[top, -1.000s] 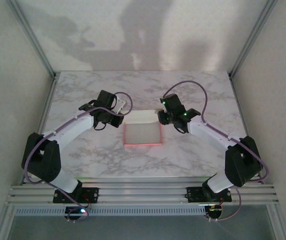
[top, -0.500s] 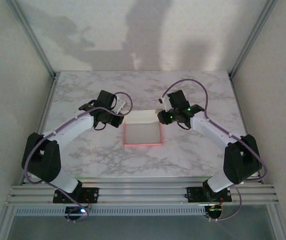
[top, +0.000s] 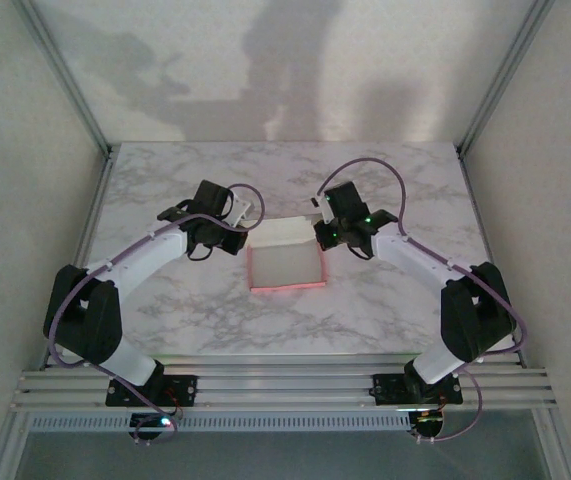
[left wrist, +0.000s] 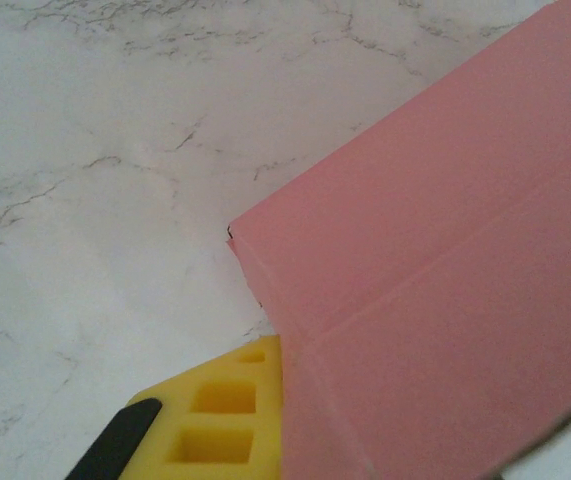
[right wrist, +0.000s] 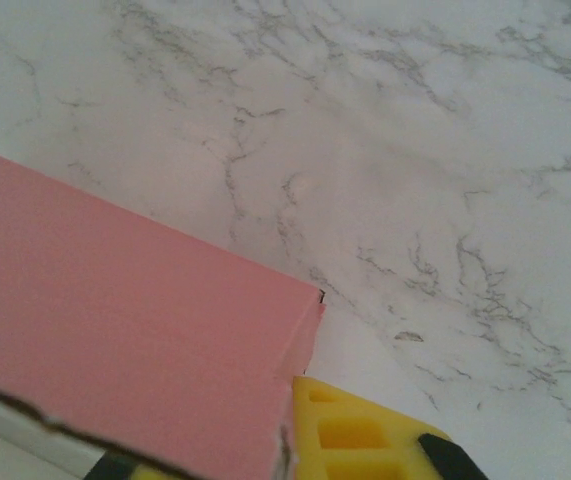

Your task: Fold the paper box

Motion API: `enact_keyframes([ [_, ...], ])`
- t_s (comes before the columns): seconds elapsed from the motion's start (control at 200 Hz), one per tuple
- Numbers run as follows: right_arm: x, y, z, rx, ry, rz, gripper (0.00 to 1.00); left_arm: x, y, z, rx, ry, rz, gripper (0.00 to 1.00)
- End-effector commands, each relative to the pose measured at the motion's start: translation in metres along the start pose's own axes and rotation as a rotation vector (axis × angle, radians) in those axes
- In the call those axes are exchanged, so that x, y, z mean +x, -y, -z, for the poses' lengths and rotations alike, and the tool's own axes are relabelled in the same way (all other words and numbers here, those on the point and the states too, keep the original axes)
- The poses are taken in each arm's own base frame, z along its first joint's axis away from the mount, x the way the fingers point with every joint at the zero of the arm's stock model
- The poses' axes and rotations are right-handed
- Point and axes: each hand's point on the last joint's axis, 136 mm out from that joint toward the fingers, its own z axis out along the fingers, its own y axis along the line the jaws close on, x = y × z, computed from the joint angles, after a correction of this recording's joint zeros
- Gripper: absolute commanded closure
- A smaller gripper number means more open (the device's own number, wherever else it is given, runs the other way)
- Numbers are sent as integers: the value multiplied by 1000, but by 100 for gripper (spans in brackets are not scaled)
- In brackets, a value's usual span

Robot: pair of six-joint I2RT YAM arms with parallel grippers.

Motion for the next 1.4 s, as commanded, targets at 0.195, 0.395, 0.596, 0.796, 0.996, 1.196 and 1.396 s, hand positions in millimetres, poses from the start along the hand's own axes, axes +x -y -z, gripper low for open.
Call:
enact_keyframes([
  [0.195, -15, 6, 1, 153, 40, -115, 96, -24, 10, 0, 18, 79, 91, 96],
  [0.395, -12, 10, -1, 191, 38, -235, 97, -34, 17, -9, 41, 120, 190, 95],
  [0.596, -12, 6, 0, 201, 21, -293, 97, -40, 20, -15, 65, 131, 275, 95],
  [0.796, -9, 7, -2, 226, 4, -354, 97, -37, 22, -20, 45, 136, 265, 95],
  [0.996, 0, 4, -6, 221, -13, -385, 98, -35, 25, -20, 29, 156, 259, 95],
  [1.196, 10, 2, -4, 218, -15, -432, 98, -28, 29, -25, 32, 160, 269, 95],
  [1.396, 21, -3, -3, 209, 11, -432, 98, -19, 32, -22, 24, 168, 263, 95],
])
